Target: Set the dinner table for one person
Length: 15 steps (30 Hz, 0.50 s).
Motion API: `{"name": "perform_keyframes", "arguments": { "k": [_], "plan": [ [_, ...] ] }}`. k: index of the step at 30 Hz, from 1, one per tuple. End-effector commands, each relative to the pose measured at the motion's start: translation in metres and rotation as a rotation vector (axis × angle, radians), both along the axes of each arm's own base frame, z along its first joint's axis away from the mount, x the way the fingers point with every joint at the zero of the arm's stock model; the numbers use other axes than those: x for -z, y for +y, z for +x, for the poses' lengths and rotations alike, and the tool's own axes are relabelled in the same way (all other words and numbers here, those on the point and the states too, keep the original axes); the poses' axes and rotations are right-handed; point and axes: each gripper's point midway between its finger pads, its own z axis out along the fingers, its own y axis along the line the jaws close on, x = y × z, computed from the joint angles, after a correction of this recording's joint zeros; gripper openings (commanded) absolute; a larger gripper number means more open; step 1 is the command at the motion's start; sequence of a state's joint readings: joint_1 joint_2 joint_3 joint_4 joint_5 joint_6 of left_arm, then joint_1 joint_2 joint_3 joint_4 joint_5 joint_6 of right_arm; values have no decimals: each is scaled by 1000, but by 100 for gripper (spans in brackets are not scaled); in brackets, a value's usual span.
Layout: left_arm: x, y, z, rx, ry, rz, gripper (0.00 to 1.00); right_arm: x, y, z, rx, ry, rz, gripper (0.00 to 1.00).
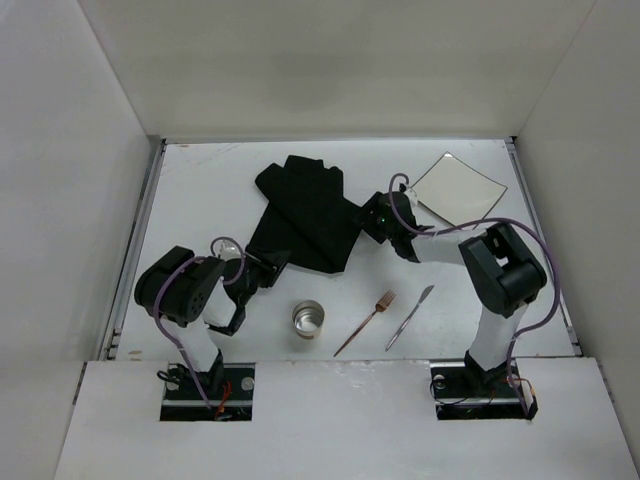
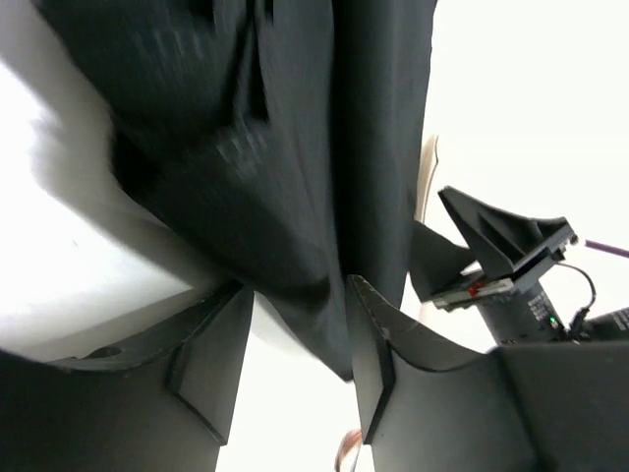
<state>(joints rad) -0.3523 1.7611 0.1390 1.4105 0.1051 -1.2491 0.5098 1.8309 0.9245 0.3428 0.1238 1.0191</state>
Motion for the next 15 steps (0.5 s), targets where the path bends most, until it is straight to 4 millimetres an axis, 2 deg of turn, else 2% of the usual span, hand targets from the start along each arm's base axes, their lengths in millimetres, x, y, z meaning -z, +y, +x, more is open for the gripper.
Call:
{"name": "perform_keyframes", "arguments": {
  "k": [1,8,13,15],
  "plan": [
    [43,39,-7,-91,109,214,43,-6,-1,20,27,-11,16,63],
    [42,69,10,-183,131,452,47,0,-3,31,31,14,56,57],
    [18,82,12,-224,107,638,50,2,-8,29,31,17,50,57],
    [15,87,10,-232,131,670,51,3,-5,30,19,20,55,55]
  ]
}}
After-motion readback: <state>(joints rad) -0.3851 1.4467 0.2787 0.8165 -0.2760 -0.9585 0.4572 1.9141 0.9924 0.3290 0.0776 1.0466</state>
